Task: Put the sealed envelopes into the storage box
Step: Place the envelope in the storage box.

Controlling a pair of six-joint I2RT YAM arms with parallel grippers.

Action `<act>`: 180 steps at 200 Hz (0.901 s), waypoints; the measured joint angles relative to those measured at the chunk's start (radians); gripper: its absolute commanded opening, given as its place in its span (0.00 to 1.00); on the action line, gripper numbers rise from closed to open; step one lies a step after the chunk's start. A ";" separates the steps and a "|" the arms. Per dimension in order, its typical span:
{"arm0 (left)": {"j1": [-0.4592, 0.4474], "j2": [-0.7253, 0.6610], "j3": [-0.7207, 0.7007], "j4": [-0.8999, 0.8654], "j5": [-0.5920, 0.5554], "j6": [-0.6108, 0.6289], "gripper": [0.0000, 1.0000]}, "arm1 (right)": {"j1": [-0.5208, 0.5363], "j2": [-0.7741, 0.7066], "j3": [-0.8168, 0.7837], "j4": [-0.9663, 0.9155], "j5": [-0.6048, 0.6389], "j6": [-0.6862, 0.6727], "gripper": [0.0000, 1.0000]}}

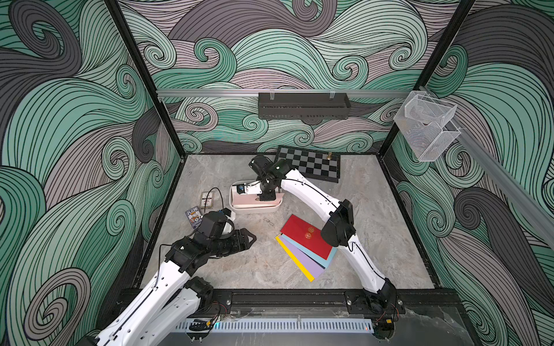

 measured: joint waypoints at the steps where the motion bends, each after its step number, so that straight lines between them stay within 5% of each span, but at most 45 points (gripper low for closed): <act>1: 0.000 0.000 0.000 0.000 0.000 0.000 0.75 | 0.000 0.000 0.000 0.000 0.000 -0.001 0.10; 25: 0.000 0.000 0.000 0.001 0.006 0.000 0.76 | 0.002 0.001 -0.001 0.021 0.018 0.001 0.18; 110: 0.002 0.002 -0.002 0.009 0.006 0.001 0.76 | 0.013 0.056 0.005 0.139 0.046 0.026 0.18; 150: 0.002 0.012 -0.002 0.012 0.006 0.001 0.77 | -0.007 0.052 0.021 0.172 0.041 0.243 0.26; 180: 0.006 0.016 -0.039 0.056 0.042 -0.007 0.77 | -0.071 -0.172 -0.198 0.209 0.010 0.555 0.32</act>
